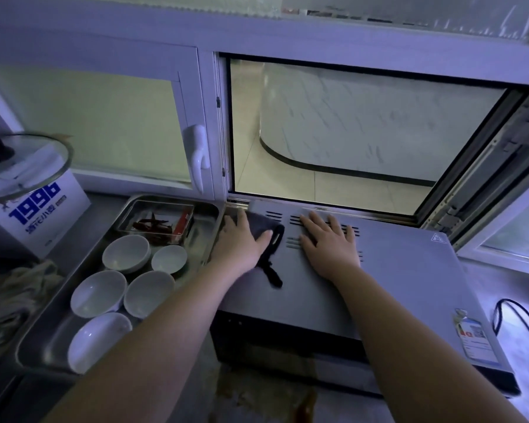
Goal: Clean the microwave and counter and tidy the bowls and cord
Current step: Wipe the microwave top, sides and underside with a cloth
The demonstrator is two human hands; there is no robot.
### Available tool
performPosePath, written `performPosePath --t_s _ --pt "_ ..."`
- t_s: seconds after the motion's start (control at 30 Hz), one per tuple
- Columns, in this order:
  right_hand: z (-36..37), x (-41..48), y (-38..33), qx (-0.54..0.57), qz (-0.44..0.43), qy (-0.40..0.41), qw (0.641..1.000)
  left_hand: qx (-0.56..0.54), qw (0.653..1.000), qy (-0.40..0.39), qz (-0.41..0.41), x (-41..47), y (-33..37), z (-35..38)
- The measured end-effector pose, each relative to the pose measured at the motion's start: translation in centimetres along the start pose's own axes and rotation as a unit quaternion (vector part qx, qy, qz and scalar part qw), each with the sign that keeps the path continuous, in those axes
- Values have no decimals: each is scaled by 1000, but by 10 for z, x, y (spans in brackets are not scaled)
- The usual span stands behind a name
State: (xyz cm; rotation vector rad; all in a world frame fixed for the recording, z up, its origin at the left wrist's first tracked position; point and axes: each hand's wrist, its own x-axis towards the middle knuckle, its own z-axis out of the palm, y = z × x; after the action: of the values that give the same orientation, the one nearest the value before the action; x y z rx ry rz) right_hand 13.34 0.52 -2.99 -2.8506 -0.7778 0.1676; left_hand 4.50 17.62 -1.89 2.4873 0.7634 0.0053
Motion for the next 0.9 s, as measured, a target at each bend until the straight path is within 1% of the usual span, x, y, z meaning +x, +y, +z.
performPosePath --t_s 0.07,0.17,0.27,0.37,0.47,0.53,0.67,0.8,0.9 --pt "0 0 0 -6 -1 -1 1000 -21 999 -1 24 -48 -21 -2" --pt "1 -1 -2 -14 0 1 1000 -40 998 -22 34 -106 -45 -1" --pt "1 -2 -3 -18 -2 3 1000 -45 998 -23 27 -120 -52 0" --pt "2 -3 -4 -16 -1 6 1000 -69 997 -24 8 -92 -44 0" --pt "1 -4 -4 -14 -2 9 1000 -56 998 1 -2 -44 -25 3" --pt "1 -4 -4 -12 0 10 1000 -48 999 2 -23 -9 -12 3" --pt "3 -2 -3 -14 0 13 1000 -106 994 -8 -28 52 6 -1" --pt "3 -1 -2 -12 1 14 1000 -76 997 -9 -13 67 14 -2" --pt "3 -1 -2 -10 2 15 1000 -25 1000 -1 13 41 8 0"
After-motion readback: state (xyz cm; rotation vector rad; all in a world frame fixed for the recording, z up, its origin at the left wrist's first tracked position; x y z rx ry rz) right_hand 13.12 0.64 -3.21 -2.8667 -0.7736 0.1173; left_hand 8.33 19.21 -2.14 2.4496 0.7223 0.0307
